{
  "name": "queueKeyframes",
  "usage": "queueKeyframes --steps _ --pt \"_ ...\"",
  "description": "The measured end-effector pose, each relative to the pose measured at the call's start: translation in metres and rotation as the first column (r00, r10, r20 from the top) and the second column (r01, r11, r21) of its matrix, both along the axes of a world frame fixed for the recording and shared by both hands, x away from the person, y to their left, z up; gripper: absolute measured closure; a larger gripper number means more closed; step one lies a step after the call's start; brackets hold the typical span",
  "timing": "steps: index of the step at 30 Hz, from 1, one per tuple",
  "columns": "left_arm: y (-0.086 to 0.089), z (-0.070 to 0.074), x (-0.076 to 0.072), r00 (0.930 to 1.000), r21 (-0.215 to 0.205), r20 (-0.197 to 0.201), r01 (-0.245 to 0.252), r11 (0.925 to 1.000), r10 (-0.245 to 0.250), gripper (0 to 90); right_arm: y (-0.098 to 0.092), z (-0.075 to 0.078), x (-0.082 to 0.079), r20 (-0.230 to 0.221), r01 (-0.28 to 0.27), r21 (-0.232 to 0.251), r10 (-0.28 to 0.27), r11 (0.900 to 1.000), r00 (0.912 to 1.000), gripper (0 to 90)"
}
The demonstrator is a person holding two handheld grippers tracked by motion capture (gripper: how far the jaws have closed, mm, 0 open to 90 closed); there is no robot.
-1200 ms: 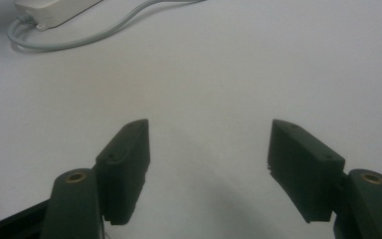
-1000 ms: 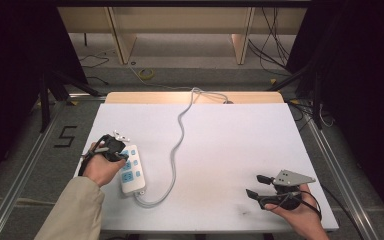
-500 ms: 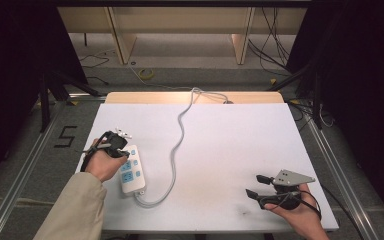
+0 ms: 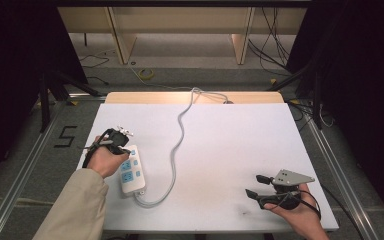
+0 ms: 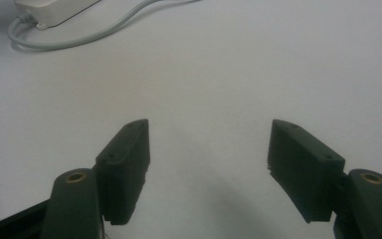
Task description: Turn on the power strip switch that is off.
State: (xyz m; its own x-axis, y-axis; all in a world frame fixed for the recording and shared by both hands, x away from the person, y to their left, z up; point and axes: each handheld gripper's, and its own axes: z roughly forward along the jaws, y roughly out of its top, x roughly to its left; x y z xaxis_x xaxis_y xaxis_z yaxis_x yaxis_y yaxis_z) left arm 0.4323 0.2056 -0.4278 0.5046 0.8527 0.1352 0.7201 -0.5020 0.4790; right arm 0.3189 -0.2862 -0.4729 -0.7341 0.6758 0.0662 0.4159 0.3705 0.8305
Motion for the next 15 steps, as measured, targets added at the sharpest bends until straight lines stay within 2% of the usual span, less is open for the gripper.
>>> queueKeyframes --steps 15 --pt "-0.006 0.001 0.011 0.9998 0.018 -0.019 0.008 0.9998 -0.008 89.9 0.000 0.000 0.000 0.000 0.001 -0.003 -0.001 1.000 1.0000 33.9"
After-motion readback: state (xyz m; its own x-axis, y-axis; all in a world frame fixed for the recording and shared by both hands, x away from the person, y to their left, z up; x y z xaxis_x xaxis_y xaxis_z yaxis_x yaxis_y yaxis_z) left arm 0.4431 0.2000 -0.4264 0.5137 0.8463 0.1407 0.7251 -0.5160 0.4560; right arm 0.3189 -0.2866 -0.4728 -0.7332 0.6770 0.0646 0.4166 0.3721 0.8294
